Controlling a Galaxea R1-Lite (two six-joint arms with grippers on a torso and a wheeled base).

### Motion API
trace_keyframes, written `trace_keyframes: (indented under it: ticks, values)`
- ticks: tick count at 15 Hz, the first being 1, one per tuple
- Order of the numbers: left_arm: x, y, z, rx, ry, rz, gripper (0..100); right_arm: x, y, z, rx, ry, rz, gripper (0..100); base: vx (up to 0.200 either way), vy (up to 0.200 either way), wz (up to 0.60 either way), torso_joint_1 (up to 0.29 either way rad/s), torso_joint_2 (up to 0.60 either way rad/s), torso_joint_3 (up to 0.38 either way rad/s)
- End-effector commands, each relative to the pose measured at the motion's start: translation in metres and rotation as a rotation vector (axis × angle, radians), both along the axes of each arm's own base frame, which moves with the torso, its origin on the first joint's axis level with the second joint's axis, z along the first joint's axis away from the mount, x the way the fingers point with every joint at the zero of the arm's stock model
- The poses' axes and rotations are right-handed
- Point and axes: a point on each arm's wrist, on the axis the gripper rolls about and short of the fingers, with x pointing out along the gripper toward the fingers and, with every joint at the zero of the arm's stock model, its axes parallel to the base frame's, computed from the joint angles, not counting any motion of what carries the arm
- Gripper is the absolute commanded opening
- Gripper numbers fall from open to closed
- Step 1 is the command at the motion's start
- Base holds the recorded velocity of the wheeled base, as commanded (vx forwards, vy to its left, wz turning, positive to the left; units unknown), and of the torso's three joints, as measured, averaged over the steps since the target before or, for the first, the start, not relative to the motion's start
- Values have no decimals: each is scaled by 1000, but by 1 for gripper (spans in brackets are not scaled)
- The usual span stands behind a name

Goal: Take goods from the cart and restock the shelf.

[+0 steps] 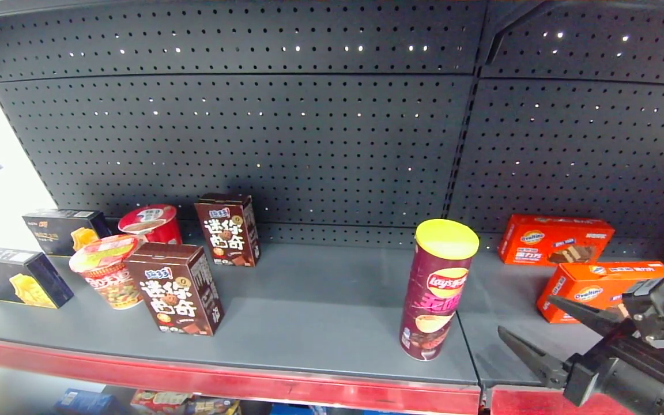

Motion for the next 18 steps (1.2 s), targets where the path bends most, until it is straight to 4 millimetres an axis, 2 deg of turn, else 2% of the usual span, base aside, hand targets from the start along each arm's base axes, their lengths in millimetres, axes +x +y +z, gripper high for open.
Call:
trace_keyframes:
  ticks: [1,2,3,4,7,11,13,15,18]
  values:
    - [10,-1,44,2,-1,-6,0,-11,-11,23,35,-91,-102,100,0,0,0,0,0,0]
    - [12,-1,50,2,0,-8,0,-12,-13,25,34,-98,-125,100,0,0,0,0,0,0]
    - [23,-3,66,5,25,-29,0,-14,-16,38,7,-116,-173,100,0,0,0,0,0,0]
    - [31,-4,74,8,44,-54,0,-20,-18,46,-21,-103,-204,100,0,0,0,0,0,0]
    - [54,-8,89,28,92,-131,0,-49,-31,66,-43,-57,-238,100,0,0,0,0,0,0]
    - [86,-13,95,56,105,-204,0,-69,-45,55,-41,-63,-321,100,0,0,0,0,0,0]
    - [117,-17,98,75,105,-248,0,-77,-54,52,-39,-71,-397,100,0,0,0,0,0,0]
    - [136,-21,98,78,103,-269,0,-82,-59,48,-57,-43,-451,100,0,0,0,0,0,0]
    - [154,-28,100,80,115,-300,0,-93,-65,40,-67,-16,-494,100,0,0,0,0,0,0]
